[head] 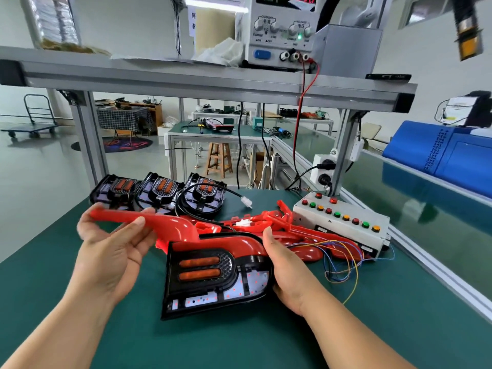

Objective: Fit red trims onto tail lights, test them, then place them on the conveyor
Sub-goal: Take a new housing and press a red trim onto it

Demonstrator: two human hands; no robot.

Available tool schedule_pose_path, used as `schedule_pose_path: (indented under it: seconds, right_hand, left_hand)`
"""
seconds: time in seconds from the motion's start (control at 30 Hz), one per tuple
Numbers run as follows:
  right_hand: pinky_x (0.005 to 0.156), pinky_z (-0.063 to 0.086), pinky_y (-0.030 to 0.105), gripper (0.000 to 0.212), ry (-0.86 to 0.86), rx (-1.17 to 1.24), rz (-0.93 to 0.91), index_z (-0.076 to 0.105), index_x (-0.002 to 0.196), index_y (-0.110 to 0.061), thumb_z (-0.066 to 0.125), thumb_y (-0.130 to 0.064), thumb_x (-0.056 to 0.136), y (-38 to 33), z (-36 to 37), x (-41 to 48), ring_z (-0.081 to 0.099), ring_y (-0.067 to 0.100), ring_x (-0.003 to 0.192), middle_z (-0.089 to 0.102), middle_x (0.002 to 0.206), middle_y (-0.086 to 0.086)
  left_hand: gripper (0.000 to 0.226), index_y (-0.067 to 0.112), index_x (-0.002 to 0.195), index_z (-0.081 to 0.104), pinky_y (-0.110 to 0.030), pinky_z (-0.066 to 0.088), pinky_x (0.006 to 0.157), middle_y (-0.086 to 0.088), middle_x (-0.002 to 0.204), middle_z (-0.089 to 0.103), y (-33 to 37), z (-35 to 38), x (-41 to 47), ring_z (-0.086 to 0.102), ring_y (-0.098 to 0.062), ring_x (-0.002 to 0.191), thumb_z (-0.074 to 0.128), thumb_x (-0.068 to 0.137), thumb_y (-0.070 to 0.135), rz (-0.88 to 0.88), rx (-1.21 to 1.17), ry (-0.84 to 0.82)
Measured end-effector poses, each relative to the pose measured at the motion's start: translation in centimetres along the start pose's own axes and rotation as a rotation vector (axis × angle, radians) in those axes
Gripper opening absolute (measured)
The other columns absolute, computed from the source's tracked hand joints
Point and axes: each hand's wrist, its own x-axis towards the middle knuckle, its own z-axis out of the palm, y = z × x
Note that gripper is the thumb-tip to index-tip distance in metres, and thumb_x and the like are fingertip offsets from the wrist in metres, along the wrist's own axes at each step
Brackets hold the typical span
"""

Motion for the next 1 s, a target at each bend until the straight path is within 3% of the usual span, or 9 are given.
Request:
schedule_pose_path:
  seconds: [0.17,0.27,0.33,0.47,0.6,0.73,0.8,0.87,1.0]
  right_hand:
    - [0.100,0.026,0.022,0.081,0.137,-0.394,-0.036,0.054,0.137,-0.020,0.024,-0.074,0.086,-1.0,-0.1,-1.2,0.040,-0.001,0.119,0.046,0.126,-0.019]
    - [0.073,0.038,0.035,0.061,0.280,-0.583,-0.144,0.059,0.071,-0.015,0.028,-0.061,0.096,-1.4,-1.1,-1.2,0.054,0.014,0.074,0.060,0.077,-0.002]
    - [0.066,0.038,0.034,0.050,0.424,-0.848,-0.183,0.055,0.062,-0.013,0.043,-0.041,0.101,-1.8,-2.8,-1.2,0.051,0.015,0.063,0.056,0.064,-0.001]
    - [0.083,0.050,0.031,0.025,0.489,-1.210,-0.022,0.076,0.095,-0.015,0.052,-0.010,0.088,-2.2,-5.6,-1.1,0.063,0.024,0.096,0.071,0.102,0.005]
    - [0.105,0.039,0.031,0.045,0.441,-1.283,0.025,0.061,0.132,-0.020,0.054,-0.012,0.088,-1.7,-6.5,-0.6,0.048,0.022,0.127,0.055,0.137,0.002]
    - [0.111,0.030,0.040,0.058,0.359,-1.377,0.110,0.040,0.147,-0.032,0.053,-0.023,0.091,-0.9,-6.8,-0.2,0.028,0.025,0.139,0.034,0.152,-0.003]
    - [0.111,0.028,0.043,0.061,0.350,-1.348,0.154,0.035,0.148,-0.035,0.053,-0.026,0.091,-0.7,-6.8,-0.1,0.027,0.028,0.137,0.028,0.152,-0.001]
    - [0.110,0.028,0.043,0.062,0.368,-1.343,0.158,0.033,0.148,-0.036,0.055,-0.031,0.091,-0.8,-7.0,0.0,0.027,0.030,0.135,0.027,0.150,0.002]
    - [0.111,0.029,0.037,0.060,0.325,-1.344,0.062,0.043,0.143,-0.035,0.065,-0.044,0.087,-1.1,-7.0,-0.2,0.031,0.027,0.133,0.032,0.143,0.003]
  left_hand:
    - [0.057,0.003,0.139,0.031,-0.026,0.060,0.069,-0.020,0.105,0.064,-0.7,-1.8,3.8,0.072,-0.017,0.075,0.059,0.090,-0.008,-0.085,-0.033,0.251]
    - [0.056,-0.003,0.136,0.034,-0.020,0.058,0.061,-0.021,0.114,0.058,-1.7,-1.5,5.4,0.067,-0.018,0.075,0.064,0.089,-0.005,-0.135,0.092,0.292]
    - [0.050,0.005,0.128,0.035,-0.025,0.059,0.063,-0.019,0.102,0.059,-2.6,-1.2,5.6,0.067,-0.017,0.067,0.064,0.089,-0.006,-0.158,0.157,0.316]
    - [0.047,0.017,0.121,0.032,-0.029,0.054,0.074,-0.011,0.115,0.055,-4.2,-1.1,5.3,0.063,-0.015,0.083,0.062,0.091,-0.004,-0.168,0.257,0.335]
    - [0.071,0.019,0.150,0.029,-0.041,0.049,0.093,-0.011,0.126,0.058,-4.4,-1.3,4.4,0.062,-0.032,0.105,0.069,0.091,0.023,-0.206,0.662,0.305]
    - [0.081,0.027,0.156,0.012,-0.050,0.029,0.113,-0.010,0.159,0.025,-3.2,-1.6,3.0,0.030,-0.033,0.143,0.062,0.093,0.041,-0.237,0.903,0.244]
    - [0.071,0.029,0.154,0.022,-0.051,0.031,0.112,-0.009,0.159,0.021,-2.8,-1.5,1.7,0.028,-0.034,0.142,0.058,0.094,0.044,-0.156,1.027,0.248]
    - [0.051,0.030,0.143,0.041,-0.047,0.046,0.097,-0.009,0.146,0.038,-2.7,-1.2,0.2,0.049,-0.034,0.119,0.053,0.096,0.042,-0.068,1.070,0.192]
    - [0.039,0.024,0.121,0.061,-0.046,0.043,0.104,-0.003,0.120,0.064,-3.0,-0.5,-1.5,0.057,-0.025,0.112,0.038,0.101,0.048,-0.306,1.002,-0.092]
